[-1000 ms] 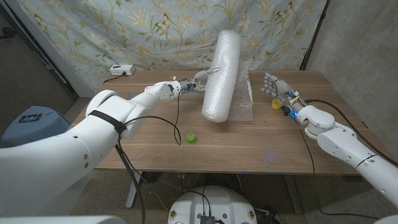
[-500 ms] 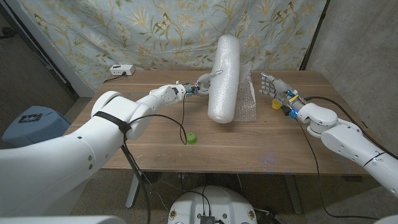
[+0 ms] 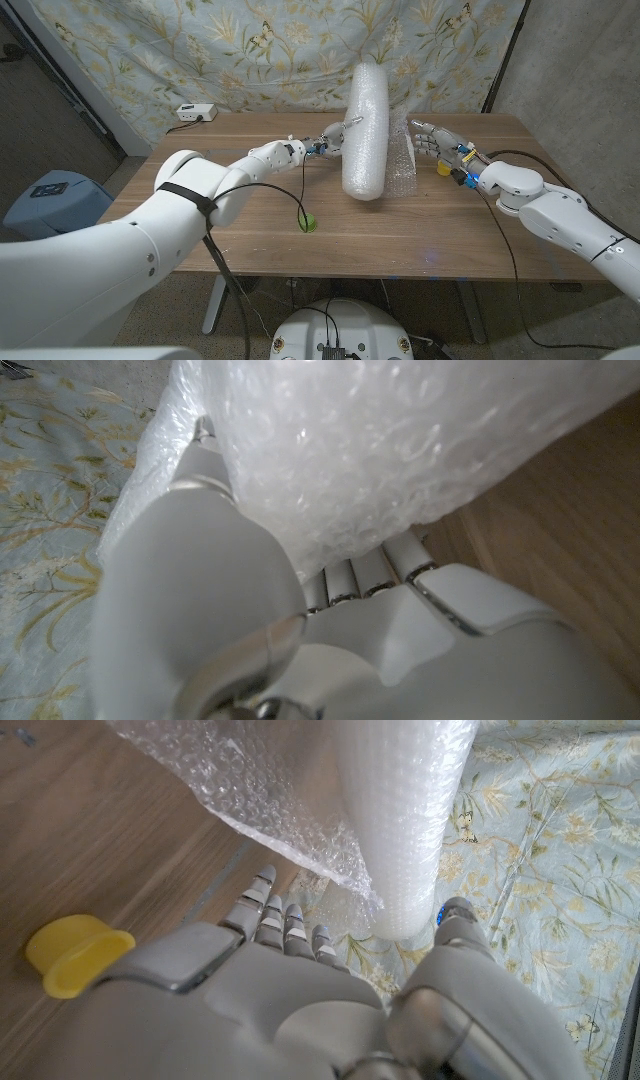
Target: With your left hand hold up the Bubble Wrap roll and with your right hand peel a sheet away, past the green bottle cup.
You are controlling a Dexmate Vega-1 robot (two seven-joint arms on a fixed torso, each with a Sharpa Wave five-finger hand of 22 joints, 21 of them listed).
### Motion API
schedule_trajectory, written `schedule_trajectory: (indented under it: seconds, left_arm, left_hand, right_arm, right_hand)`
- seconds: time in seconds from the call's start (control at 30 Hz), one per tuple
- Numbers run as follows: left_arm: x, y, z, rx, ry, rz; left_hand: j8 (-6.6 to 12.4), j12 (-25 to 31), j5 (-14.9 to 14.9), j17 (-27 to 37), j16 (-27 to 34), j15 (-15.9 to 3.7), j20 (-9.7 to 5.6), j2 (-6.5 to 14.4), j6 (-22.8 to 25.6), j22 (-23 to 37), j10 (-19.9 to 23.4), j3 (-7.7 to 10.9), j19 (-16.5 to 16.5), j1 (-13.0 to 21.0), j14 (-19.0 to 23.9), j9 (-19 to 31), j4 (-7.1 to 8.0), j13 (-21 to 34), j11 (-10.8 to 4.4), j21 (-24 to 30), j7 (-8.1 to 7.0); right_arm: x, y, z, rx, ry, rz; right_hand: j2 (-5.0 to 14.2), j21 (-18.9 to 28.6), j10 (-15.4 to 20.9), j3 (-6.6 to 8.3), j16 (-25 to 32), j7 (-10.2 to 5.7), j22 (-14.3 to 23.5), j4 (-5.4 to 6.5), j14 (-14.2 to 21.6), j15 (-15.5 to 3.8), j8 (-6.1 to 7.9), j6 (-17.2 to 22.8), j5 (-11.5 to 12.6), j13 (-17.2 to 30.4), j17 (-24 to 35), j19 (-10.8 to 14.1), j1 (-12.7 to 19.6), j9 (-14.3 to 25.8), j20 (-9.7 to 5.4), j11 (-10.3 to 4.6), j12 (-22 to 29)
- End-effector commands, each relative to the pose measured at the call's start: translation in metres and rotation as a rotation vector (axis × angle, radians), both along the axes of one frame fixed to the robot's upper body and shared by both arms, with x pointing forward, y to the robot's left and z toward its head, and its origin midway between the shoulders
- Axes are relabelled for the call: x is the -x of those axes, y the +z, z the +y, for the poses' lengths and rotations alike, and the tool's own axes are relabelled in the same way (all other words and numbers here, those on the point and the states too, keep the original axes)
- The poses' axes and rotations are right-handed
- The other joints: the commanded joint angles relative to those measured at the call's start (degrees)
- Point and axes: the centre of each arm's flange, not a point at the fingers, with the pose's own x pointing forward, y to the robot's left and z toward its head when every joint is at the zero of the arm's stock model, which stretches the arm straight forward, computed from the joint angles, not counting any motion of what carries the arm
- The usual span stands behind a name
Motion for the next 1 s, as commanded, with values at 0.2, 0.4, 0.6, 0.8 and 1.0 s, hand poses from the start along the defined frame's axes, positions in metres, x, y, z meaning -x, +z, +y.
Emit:
schedule_trajectory:
  seconds: [0.2, 0.4, 0.6, 0.8, 1.0]
  left_arm:
    - [0.006, -0.002, -0.021, -0.011, -0.037, 0.001]
    - [0.007, -0.001, -0.025, -0.018, -0.049, -0.004]
    - [0.007, -0.001, -0.026, -0.015, -0.048, -0.002]
    - [0.006, 0.0, -0.025, -0.008, -0.029, 0.001]
    - [0.006, -0.001, -0.027, 0.004, -0.028, 0.009]
  left_hand:
    - [0.39, -0.06, 0.26, 0.39, -0.27, -6.01, -0.04, 6.23, 0.33, 0.16, 1.71, 1.0, -0.35, 5.85, 5.79, 4.12, -0.08, 0.39, -2.18, 0.65, -0.45]
    - [0.43, -0.16, 0.26, 0.59, -0.24, -5.9, -0.02, 6.16, 0.46, 0.15, 1.76, 0.96, -0.46, 5.78, 5.93, 4.17, -0.1, 0.42, -2.23, 0.8, -0.48]
    - [0.41, -0.2, 0.28, 0.7, -0.38, -5.88, -0.02, 6.23, 0.54, 0.13, 1.93, 1.05, -0.5, 5.82, 5.92, 4.15, -0.13, 0.5, -2.24, 0.99, -0.55]
    - [0.41, -0.23, 0.27, 0.87, -0.41, -5.85, -0.02, 6.21, 0.59, 0.13, 1.98, 1.05, -0.63, 5.76, 5.96, 4.2, -0.13, 0.66, -2.33, 1.14, -0.57]
    - [0.43, -0.34, 0.28, 0.98, -0.58, -5.73, 0.0, 6.25, 0.7, 0.11, 2.04, 1.1, -0.71, 5.69, 5.91, 4.23, -0.11, 0.73, -2.39, 1.34, -0.6]
  right_arm:
    - [-0.011, -0.001, 0.009, 0.045, 0.042, 0.059]
    - [-0.016, -0.003, 0.012, 0.049, 0.054, 0.078]
    - [-0.021, -0.001, 0.018, 0.062, 0.07, 0.079]
    - [-0.026, 0.001, 0.023, 0.068, 0.078, 0.085]
    - [-0.032, 0.004, 0.027, 0.075, 0.085, 0.082]
  right_hand:
    - [-0.44, -0.18, -1.13, 0.5, -0.28, 4.85, 0.11, 0.32, -0.23, 0.75, -0.28, -2.2, 0.54, 0.65, 0.34, 0.09, 2.05, 0.21, 0.7, 0.21, -0.14]
    - [-0.52, -0.14, -1.41, 0.52, -0.23, 4.9, 0.12, 0.42, -0.15, 0.78, -0.31, -2.69, 0.56, 0.76, 0.4, 0.18, 2.3, 0.23, 0.83, 0.21, -0.16]
    - [-0.54, -0.06, -1.6, 0.53, -0.2, 4.95, 0.13, 0.51, -0.09, 0.81, -0.24, -2.85, 0.57, 0.85, 0.46, 0.38, 2.45, 0.25, 0.87, 0.22, -0.15]
    - [-0.44, 0.09, -1.68, 0.59, 0.01, 4.94, 0.14, 0.65, 0.35, 0.75, -0.1, -2.88, 0.57, 0.99, 0.54, 0.8, 2.66, 0.28, 0.77, 0.24, -0.06]
    - [-0.39, 0.41, -0.46, 0.77, 0.46, 4.77, 0.18, 0.81, 1.58, 0.44, 0.63, -1.77, 0.6, 1.58, 0.74, 2.01, 3.56, 0.33, 0.2, 0.25, 0.83]
